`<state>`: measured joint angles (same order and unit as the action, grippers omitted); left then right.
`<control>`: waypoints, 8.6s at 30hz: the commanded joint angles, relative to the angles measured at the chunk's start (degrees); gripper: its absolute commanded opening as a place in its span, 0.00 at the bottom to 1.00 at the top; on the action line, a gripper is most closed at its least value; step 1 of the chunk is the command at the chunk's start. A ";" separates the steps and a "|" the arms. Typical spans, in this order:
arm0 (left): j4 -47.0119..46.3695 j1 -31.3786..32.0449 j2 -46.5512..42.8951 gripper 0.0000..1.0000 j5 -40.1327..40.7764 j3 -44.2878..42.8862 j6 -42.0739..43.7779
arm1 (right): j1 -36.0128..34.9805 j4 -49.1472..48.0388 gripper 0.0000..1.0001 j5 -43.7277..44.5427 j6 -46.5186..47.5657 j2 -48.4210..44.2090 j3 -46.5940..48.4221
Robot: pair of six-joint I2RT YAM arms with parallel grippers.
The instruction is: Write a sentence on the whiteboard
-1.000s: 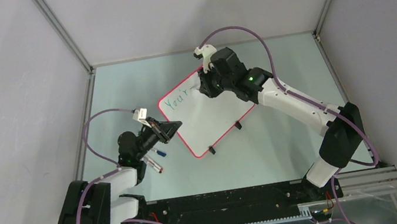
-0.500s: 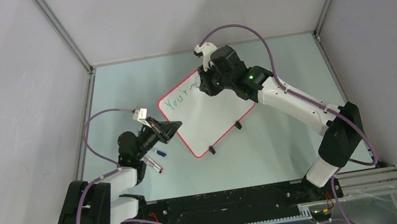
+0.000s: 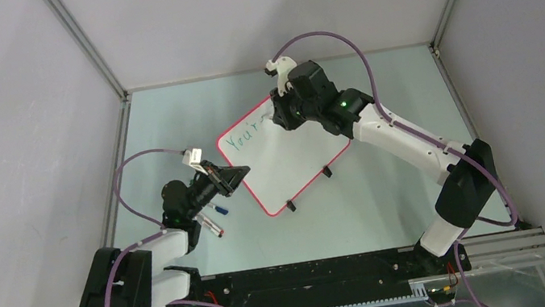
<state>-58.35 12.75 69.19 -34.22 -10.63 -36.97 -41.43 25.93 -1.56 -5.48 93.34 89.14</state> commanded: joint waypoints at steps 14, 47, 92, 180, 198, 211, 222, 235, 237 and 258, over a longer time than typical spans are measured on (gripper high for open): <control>1.79 0.21 -0.92 0.05 0.30 -0.49 6.61 | -0.93 -0.90 0.00 -1.10 0.65 1.27 3.11; 2.27 0.25 -1.33 0.05 0.58 -0.37 6.95 | -1.04 -1.32 0.00 -0.67 0.73 -2.68 -3.67; 2.60 0.25 -0.46 0.06 0.16 -0.92 6.98 | 1.54 -9.82 0.00 -0.90 -0.50 -15.00 -14.75; 17.82 0.30 1.92 0.02 -1.95 -4.75 12.59 | -1.19 -8.35 0.00 -4.06 -2.26 -14.08 -15.83; 18.09 0.27 1.83 0.03 -1.02 -4.83 12.72 | -1.30 -7.05 0.00 5.29 -0.84 -13.53 -14.24; 18.29 0.70 0.93 0.03 -0.30 -4.67 13.00 | 5.07 -5.03 0.00 -1.44 -4.20 -11.76 -10.38; 19.37 1.86 -0.39 0.03 0.53 -4.64 13.88 | 6.51 -3.23 0.00 -5.33 -4.28 -10.10 -7.84; 20.18 2.15 -0.74 0.02 1.34 -4.80 14.31 | -4.72 -4.38 0.00 -1.77 -3.94 -13.41 -14.04; 20.46 2.18 -0.93 0.02 1.47 -4.81 14.42 | -5.92 -3.90 0.00 -0.84 -3.94 -12.86 -14.07; 19.07 2.13 0.50 0.23 0.92 -3.74 13.77 | -12.05 -3.51 0.00 4.42 -3.91 -10.40 -14.07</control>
<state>-43.33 14.63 68.40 -35.14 -15.40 -28.12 -53.19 22.92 1.19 -9.41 83.05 74.87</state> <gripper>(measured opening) 0.201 0.163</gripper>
